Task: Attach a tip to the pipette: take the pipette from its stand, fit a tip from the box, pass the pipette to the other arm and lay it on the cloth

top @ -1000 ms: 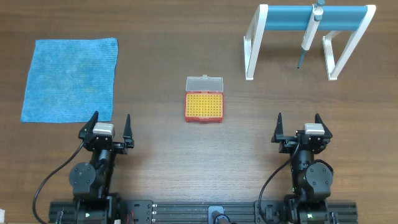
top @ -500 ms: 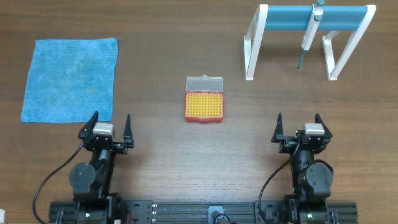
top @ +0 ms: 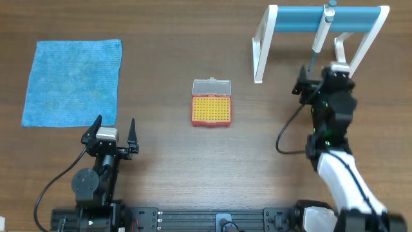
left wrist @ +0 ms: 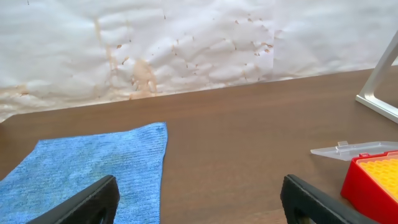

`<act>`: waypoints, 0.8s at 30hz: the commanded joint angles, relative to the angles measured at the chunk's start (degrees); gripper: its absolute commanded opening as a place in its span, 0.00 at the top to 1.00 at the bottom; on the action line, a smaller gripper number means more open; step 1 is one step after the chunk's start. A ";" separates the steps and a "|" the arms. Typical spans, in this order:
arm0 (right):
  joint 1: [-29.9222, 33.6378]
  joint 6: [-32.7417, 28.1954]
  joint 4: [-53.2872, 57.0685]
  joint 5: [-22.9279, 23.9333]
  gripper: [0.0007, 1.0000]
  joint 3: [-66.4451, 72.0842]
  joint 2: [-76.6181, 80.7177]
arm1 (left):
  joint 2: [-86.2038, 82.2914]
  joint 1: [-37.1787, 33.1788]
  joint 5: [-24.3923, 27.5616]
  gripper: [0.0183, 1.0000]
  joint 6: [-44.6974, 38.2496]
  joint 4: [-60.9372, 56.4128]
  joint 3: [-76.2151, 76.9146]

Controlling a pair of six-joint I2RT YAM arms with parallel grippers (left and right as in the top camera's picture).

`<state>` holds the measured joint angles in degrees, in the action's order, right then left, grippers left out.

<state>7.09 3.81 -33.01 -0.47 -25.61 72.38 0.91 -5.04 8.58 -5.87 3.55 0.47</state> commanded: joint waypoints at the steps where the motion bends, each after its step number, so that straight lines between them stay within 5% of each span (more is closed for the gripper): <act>1: 0.00 0.63 -0.50 -7.13 0.01 -11.89 11.72 | -0.26 0.20 -0.24 0.16 -0.61 0.28 -0.15; 13: 1.05 -2.25 1.79 -7.06 0.01 -20.83 22.34 | -0.26 0.20 -0.24 0.16 -0.63 0.31 -0.15; 17: 1.05 -2.43 1.79 -7.08 0.09 -20.83 22.34 | -0.26 0.20 -0.24 0.16 -0.61 0.28 -0.15; 19: 1.05 -2.38 1.84 -7.08 0.27 -20.83 22.34 | -0.26 0.20 -0.24 0.16 -0.61 0.28 -0.15; 21: 1.05 -2.38 1.79 -7.08 0.81 -20.83 22.34 | -0.26 0.20 -0.24 0.16 -0.61 0.28 -0.15; 22: 1.05 -2.38 1.77 -7.06 0.92 -20.83 22.34 | -0.26 0.20 -0.24 0.16 -0.61 0.28 -0.15; 24: 1.05 -2.38 1.77 -7.08 0.93 -20.83 22.34 | -0.26 0.20 -0.24 0.16 -0.61 0.28 -0.15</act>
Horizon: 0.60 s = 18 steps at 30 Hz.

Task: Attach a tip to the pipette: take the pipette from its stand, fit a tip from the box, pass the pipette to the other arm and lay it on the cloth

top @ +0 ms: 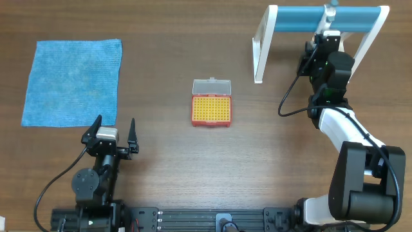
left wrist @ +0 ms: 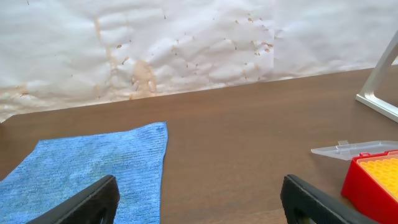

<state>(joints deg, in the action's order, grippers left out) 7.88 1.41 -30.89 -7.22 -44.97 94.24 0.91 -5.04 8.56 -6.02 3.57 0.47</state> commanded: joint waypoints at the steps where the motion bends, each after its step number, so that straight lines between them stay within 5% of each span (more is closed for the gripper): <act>1: 0.26 0.02 -0.33 -0.33 0.93 -1.46 0.48 | -0.26 0.20 -0.22 0.16 -0.46 0.26 -0.15; 12: -1.27 0.04 5.35 -0.35 0.93 3.06 -17.18 | -0.26 0.20 -0.22 0.16 -0.48 0.26 -0.15; 15: -2.67 0.87 -7.10 -1.57 0.93 14.36 -26.43 | -0.26 0.20 -0.22 0.16 -0.46 0.26 -0.15; 18: -7.02 3.54 -29.27 -10.97 0.93 28.83 -31.08 | -0.26 0.20 -0.22 0.16 -0.46 0.26 -0.15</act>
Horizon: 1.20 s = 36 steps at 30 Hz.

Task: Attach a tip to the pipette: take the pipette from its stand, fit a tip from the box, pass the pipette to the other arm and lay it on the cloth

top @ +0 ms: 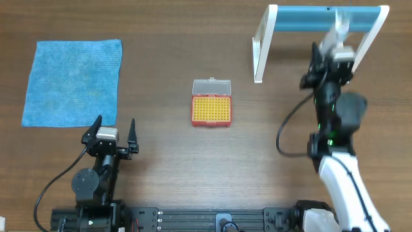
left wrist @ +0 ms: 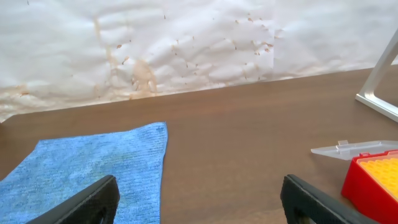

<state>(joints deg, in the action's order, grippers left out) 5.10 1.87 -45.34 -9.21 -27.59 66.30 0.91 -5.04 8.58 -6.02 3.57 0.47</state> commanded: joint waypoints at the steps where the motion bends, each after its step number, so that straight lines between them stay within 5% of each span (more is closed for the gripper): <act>1: -7.17 3.04 -17.99 -11.04 0.93 14.10 -3.15 | -0.26 0.20 -0.24 0.16 -0.46 0.26 -0.15; 4: -16.87 3.02 -20.13 -10.23 0.93 16.00 -2.91 | -0.26 0.20 -0.24 0.16 -0.48 0.26 -0.15; 7: -30.47 2.95 -16.26 8.20 0.92 15.98 1.73 | -0.26 0.20 -0.24 0.16 -0.46 0.26 -0.15; 10: -38.64 2.56 -25.46 8.17 0.93 12.28 12.37 | -0.26 0.20 -0.24 0.16 -0.46 0.26 -0.15; 14: -40.13 2.60 -30.42 5.53 0.93 8.48 22.45 | -0.26 0.20 -0.24 0.16 -0.46 0.26 -0.15; 36: -41.68 3.48 -33.29 6.60 0.93 4.15 34.45 | -0.26 0.20 -0.24 0.16 -0.48 0.26 -0.15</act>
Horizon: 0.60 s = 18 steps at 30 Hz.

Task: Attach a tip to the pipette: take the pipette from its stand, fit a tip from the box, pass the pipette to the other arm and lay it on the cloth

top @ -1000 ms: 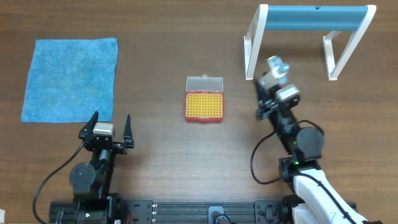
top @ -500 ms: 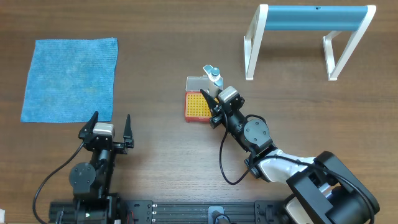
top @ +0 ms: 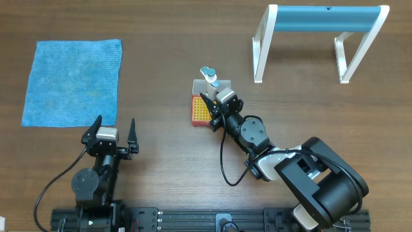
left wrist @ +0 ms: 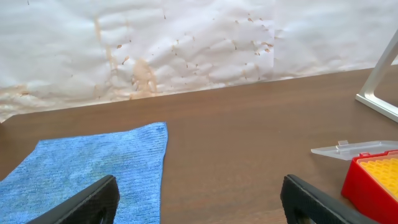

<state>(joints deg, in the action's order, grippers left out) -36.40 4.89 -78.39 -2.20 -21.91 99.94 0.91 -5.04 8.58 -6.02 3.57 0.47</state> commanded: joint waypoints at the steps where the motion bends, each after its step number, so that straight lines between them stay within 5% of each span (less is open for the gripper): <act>1: -0.15 0.46 0.22 -0.42 0.93 -1.53 0.81 | -0.26 0.20 -0.24 0.16 -0.48 0.26 -0.15; 18: -0.17 0.46 2.89 -0.39 0.93 -3.26 2.78 | -0.26 0.20 -0.24 0.16 -0.48 0.26 -0.15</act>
<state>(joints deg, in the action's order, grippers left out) -36.40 4.89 -75.64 -2.24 -23.97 102.21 0.91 -5.04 8.56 -6.02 3.57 0.47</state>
